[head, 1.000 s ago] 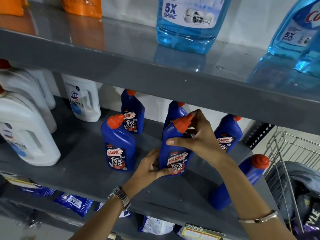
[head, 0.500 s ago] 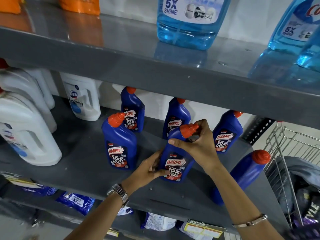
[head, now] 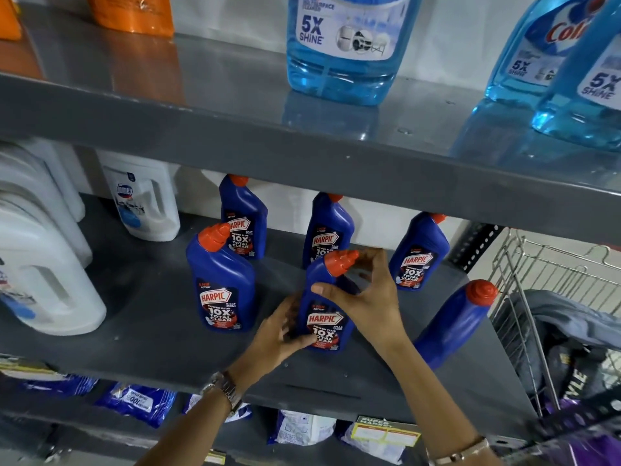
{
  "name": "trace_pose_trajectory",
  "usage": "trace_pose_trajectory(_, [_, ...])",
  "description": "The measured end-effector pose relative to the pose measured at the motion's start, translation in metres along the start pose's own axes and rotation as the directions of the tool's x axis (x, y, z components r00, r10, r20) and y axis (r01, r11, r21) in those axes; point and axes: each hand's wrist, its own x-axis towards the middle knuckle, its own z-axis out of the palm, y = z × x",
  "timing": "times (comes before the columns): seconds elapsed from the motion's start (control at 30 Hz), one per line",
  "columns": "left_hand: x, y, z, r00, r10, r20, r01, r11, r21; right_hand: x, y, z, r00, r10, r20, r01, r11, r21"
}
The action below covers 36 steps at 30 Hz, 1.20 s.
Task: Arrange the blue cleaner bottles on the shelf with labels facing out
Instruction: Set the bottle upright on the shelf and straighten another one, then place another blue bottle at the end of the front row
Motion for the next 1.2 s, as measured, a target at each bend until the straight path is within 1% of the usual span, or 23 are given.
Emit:
trace_pose_trajectory(0.03, [-0.008,-0.001,0.006,0.991,0.052,-0.120,-0.051,0.999,0.017,-0.012,0.000,-0.005,0.996,-0.027,-0.080,0.029,0.999,0.032])
trace_pose_trajectory(0.07, [-0.018,-0.004,0.013,0.958,0.114,-0.262,-0.103,0.993,0.056,-0.025,0.001,-0.012,0.984,-0.043,-0.170,0.055,0.996,0.066])
trace_pose_trajectory(0.1, [-0.029,-0.007,0.022,0.905,0.175,-0.389,-0.143,0.984,0.110,-0.040,0.003,-0.021,0.964,-0.045,-0.261,0.070,0.994,0.085])
trace_pose_trajectory(0.13, [-0.040,-0.011,0.033,0.851,0.221,-0.477,-0.170,0.974,0.149,-0.054,0.006,-0.032,0.937,-0.043,-0.345,0.078,0.993,0.089])
trace_pose_trajectory(0.17, [-0.049,-0.012,0.046,0.823,0.243,-0.514,-0.189,0.970,0.156,-0.066,0.011,-0.046,0.909,-0.044,-0.414,0.085,0.993,0.080])
trace_pose_trajectory(0.2, [-0.054,-0.013,0.063,0.828,0.242,-0.506,-0.205,0.970,0.129,-0.076,0.017,-0.063,0.887,-0.043,-0.460,0.081,0.995,0.063])
trace_pose_trajectory(0.23, [-0.056,-0.012,0.080,0.853,0.229,-0.469,-0.212,0.973,0.089,-0.082,0.023,-0.081,0.878,-0.034,-0.478,0.063,0.997,0.046])
trace_pose_trajectory(0.33, [-0.048,-0.010,0.130,0.944,0.161,-0.286,-0.166,0.986,0.009,-0.081,0.036,-0.129,0.903,0.012,-0.429,0.001,1.000,0.031])
trace_pose_trajectory(0.4, [-0.036,-0.007,0.158,0.975,0.147,-0.166,-0.142,0.989,0.041,-0.065,0.044,-0.158,0.951,0.038,-0.306,-0.027,0.999,0.038])
trace_pose_trajectory(0.47, [-0.024,-0.007,0.180,0.986,0.135,-0.100,-0.126,0.988,0.089,-0.042,0.053,-0.178,0.991,0.091,-0.101,-0.080,0.991,0.108])
trace_pose_trajectory(0.53, [-0.016,-0.005,0.196,0.984,0.127,-0.125,-0.109,0.984,0.138,-0.021,0.059,-0.186,0.987,0.118,0.110,-0.139,0.970,0.201])
trace_pose_trajectory(0.57, [-0.013,-0.006,0.201,0.978,0.133,-0.160,-0.105,0.980,0.168,-0.014,0.062,-0.185,0.975,0.117,0.187,-0.159,0.961,0.228])
trace_pose_trajectory(0.63, [-0.010,-0.003,0.214,0.955,0.142,-0.262,-0.096,0.979,0.182,-0.005,0.071,-0.188,0.953,0.110,0.282,-0.178,0.957,0.228])
trace_pose_trajectory(0.67, [-0.010,-0.003,0.216,0.944,0.130,-0.304,-0.087,0.984,0.153,-0.004,0.073,-0.188,0.948,0.108,0.298,-0.180,0.958,0.225])
trace_pose_trajectory(0.77, [-0.007,-0.005,0.216,0.929,0.100,-0.357,-0.067,0.993,0.102,-0.003,0.078,-0.189,0.955,0.102,0.278,-0.170,0.957,0.234])
trace_pose_trajectory(0.9, [0.006,0.005,0.204,0.929,0.165,-0.331,-0.151,0.986,0.069,0.005,0.059,-0.197,0.963,0.041,0.265,-0.101,0.971,0.218])
trace_pose_trajectory(0.97, [0.016,0.016,0.195,0.937,0.205,-0.283,-0.199,0.979,0.053,0.014,0.045,-0.202,0.972,0.001,0.234,-0.050,0.978,0.203])
trace_pose_trajectory(1.03, [0.024,0.029,0.183,0.958,0.231,-0.169,-0.228,0.973,0.038,0.022,0.034,-0.204,0.986,-0.016,0.168,-0.018,0.980,0.199])
trace_pose_trajectory(1.1, [0.032,0.040,0.171,0.980,0.190,-0.065,-0.191,0.981,-0.009,0.026,0.026,-0.204,0.995,-0.017,0.102,-0.006,0.975,0.221])
trace_pose_trajectory(1.13, [0.035,0.043,0.167,0.984,0.176,-0.040,-0.177,0.984,-0.016,0.027,0.024,-0.204,0.998,-0.017,0.068,0.001,0.974,0.225])
trace_pose_trajectory(1.17, [0.036,0.044,0.165,0.983,0.178,-0.045,-0.178,0.984,-0.006,0.028,0.023,-0.203,0.999,-0.021,0.032,0.014,0.977,0.214])
trace_pose_trajectory(1.2, [0.036,0.044,0.164,0.979,0.183,-0.085,-0.185,0.983,-0.011,0.029,0.023,-0.203,1.000,-0.028,-0.003,0.028,0.982,0.187])
